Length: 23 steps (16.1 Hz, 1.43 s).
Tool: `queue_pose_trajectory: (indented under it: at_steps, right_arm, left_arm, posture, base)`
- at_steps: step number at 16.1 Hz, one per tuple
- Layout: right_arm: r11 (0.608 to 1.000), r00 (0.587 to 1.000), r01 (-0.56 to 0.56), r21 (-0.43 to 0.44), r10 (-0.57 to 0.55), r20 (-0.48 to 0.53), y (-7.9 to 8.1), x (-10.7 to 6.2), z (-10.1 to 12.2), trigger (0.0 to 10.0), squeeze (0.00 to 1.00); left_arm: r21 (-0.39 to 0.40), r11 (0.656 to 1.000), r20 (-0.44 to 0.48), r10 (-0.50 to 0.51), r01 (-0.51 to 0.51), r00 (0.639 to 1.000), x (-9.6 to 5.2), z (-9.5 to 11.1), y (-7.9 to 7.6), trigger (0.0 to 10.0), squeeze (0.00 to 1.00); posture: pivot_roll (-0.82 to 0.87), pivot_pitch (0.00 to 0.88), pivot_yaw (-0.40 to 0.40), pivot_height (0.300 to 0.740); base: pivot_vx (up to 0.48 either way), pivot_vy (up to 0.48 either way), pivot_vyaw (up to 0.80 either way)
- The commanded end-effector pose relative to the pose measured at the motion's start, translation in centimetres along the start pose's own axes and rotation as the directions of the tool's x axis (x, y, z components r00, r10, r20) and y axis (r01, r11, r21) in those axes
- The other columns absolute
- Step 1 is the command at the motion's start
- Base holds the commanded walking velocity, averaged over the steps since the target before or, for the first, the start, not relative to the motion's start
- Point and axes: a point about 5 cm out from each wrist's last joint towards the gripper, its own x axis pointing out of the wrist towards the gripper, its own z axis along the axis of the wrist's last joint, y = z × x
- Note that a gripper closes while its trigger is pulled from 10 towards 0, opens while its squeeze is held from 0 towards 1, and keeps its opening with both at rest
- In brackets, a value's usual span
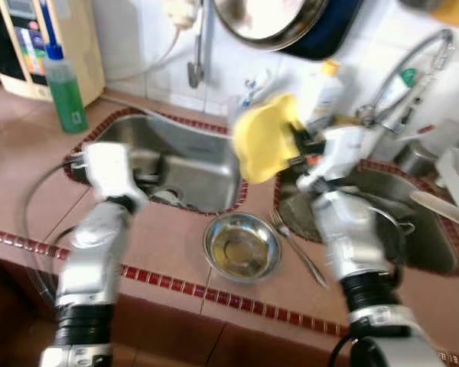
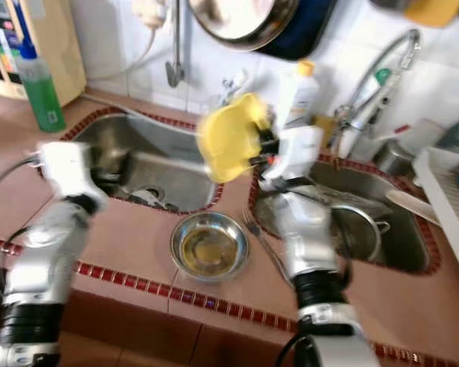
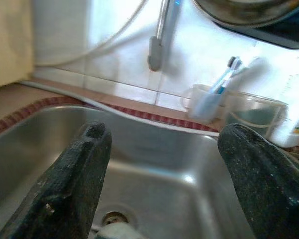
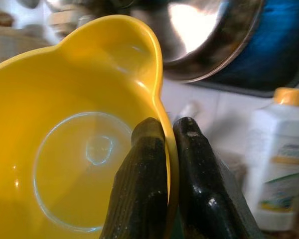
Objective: Kitchen organization
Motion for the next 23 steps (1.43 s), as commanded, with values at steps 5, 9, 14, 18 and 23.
queue_pose_trajectory:
  at_steps: [5, 9, 14, 18, 23]
  right_arm:
    - [1.0, 1.0, -0.005, 0.018, 0.005, 0.02, 0.5, 0.5, 0.7, 10.0, 0.0]
    - [0.992, 0.983, 0.121, 0.033, -0.115, -0.144, -1.0, 0.7, -0.6, 10.0, 0.0]
    - [0.985, 0.967, 0.172, 0.0, -0.169, -0.19, -3.2, 0.3, -0.7, 10.0, 0.0]
    - [0.985, 0.966, 0.162, -0.06, -0.171, -0.195, -5.2, 1.0, 0.2, 10.0, 0.0]
    - [0.994, 0.973, 0.074, -0.078, -0.089, -0.211, -5.4, 2.2, 0.8, 10.0, 0.0]
  left_arm:
    - [0.024, 0.999, 0.02, 0.031, -0.032, 0.999, -0.1, 0.8, 0.5, 10.0, 0.0]
    - [0.025, 0.999, -0.065, 0.021, -0.02, 0.998, 0.2, 0.5, -0.6, 10.0, 0.0]
    - [0.152, 0.981, -0.068, -0.113, 0.122, 0.991, -0.9, 1.0, -3.0, 10.0, 0.0]
    - [0.152, 0.956, -0.052, -0.248, 0.253, 0.967, -1.6, 2.2, -5.1, 10.0, 0.0]
    - [0.187, 0.915, -0.069, -0.35, 0.357, 0.934, -2.7, 3.0, -6.6, 10.0, 0.0]
  posture:
    - [0.07, 0.0, -0.142, 0.74]
    - [0.06, 0.0, -0.144, 0.74]
    - [0.06, 0.0, -0.143, 0.74]
    - [0.04, 0.003, -0.131, 0.74]
    - [0.05, 0.051, -0.128, 0.74]
  base:
    - [0.282, 0.0, 0.0]
    - [0.0, 0.0, 0.0]
    - [0.0, 0.0, 0.0]
    - [0.0, 0.0, 0.0]
    - [0.0, 0.0, 0.0]
